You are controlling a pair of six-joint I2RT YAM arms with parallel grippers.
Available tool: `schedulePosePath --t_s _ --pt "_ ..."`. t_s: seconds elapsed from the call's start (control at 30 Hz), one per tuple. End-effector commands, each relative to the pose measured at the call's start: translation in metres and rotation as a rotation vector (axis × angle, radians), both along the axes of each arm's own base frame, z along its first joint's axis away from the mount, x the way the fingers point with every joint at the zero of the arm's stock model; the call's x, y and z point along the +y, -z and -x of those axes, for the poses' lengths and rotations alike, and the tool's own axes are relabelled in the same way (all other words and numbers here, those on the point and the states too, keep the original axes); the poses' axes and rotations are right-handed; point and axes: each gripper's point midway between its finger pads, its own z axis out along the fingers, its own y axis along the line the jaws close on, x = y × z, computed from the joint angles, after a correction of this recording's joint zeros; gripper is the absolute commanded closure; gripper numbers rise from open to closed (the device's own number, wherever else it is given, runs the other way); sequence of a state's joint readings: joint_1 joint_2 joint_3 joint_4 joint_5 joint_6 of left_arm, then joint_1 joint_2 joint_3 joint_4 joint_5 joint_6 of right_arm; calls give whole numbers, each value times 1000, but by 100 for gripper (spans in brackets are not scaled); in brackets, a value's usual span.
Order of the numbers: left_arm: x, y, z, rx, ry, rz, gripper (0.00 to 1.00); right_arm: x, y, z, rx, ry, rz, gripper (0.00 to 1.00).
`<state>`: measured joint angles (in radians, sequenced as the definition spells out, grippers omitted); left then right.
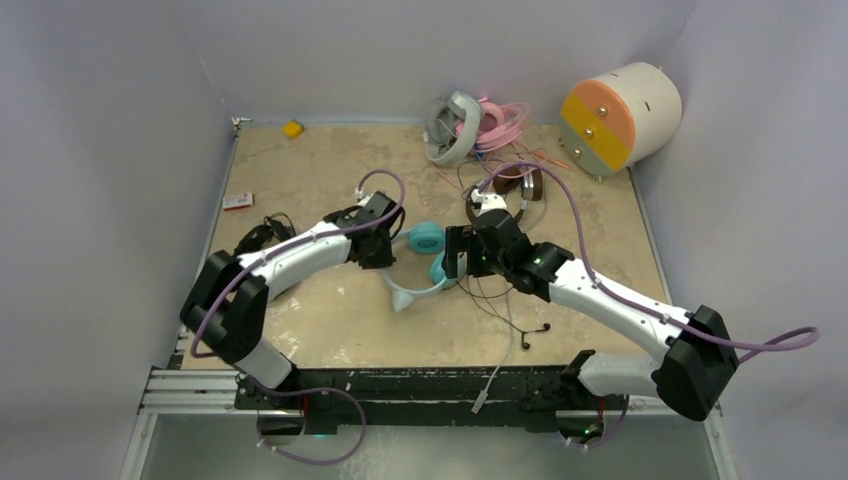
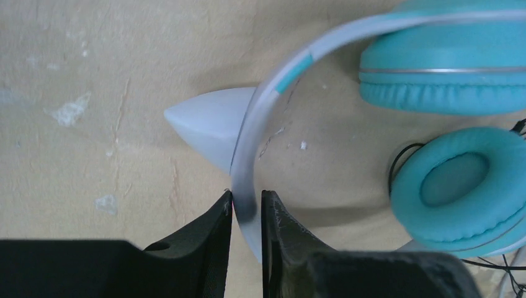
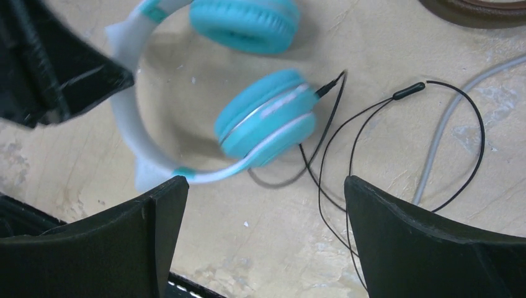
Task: Wrap the headphones
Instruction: Wrap the headphones cable around the headphones.
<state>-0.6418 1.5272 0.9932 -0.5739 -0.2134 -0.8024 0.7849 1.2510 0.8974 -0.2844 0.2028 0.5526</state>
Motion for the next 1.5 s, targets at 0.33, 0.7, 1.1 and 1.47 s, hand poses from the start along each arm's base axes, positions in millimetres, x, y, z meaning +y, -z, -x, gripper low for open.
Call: schedulePosePath --t_s 0.33,0.7,1.1,1.47 --pt "-18 21 8 193 -21 -1 45 -3 -18 10 -84 -82 -53 1" --pt "-34 50 26 235 -247 209 59 -3 -31 11 -130 -94 -90 1" --pt "-9 60 3 196 -249 -29 100 -13 -47 21 -196 -103 -133 1" --pt "19 -59 -14 -16 -86 -15 100 -43 -79 25 -385 -90 -130 1"
